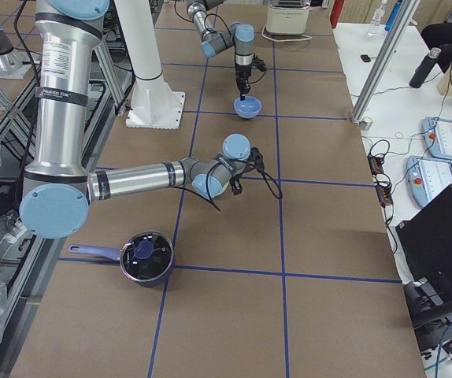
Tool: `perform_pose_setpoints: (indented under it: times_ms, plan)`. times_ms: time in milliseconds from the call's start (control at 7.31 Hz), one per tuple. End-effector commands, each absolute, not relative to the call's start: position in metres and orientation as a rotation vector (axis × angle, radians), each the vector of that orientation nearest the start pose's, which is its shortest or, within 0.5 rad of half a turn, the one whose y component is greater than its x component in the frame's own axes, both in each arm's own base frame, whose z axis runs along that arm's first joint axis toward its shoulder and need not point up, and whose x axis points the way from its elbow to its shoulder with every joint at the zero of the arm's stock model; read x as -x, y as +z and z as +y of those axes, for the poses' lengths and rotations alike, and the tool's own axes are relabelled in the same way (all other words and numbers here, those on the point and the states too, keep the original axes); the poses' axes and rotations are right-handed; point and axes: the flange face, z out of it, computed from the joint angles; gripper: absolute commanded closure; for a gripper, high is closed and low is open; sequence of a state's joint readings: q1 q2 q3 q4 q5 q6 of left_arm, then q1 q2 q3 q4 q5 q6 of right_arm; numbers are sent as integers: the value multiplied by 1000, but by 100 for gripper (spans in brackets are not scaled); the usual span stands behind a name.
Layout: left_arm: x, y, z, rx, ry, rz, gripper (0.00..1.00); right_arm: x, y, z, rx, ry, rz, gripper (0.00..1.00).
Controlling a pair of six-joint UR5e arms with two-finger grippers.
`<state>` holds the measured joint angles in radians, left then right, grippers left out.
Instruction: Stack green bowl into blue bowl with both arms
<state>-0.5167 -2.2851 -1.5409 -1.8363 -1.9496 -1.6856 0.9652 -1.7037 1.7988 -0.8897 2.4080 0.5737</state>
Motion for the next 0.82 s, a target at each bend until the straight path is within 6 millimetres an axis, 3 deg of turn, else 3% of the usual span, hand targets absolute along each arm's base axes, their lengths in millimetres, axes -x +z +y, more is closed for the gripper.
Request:
perform_pose_setpoints:
  times_ms: [0,274,684]
  plan:
    - [-579,211,-440,148,-398,1002,99,214,528,-403,-172,-355,-1043,4]
    - [-577,208,-438,143,-391,1008,94,215,527,-402,-173,-358,-1043,2]
    - [-574,207,-438,136,-382,1015,66,218,530,-400,-165,-363,-1041,2]
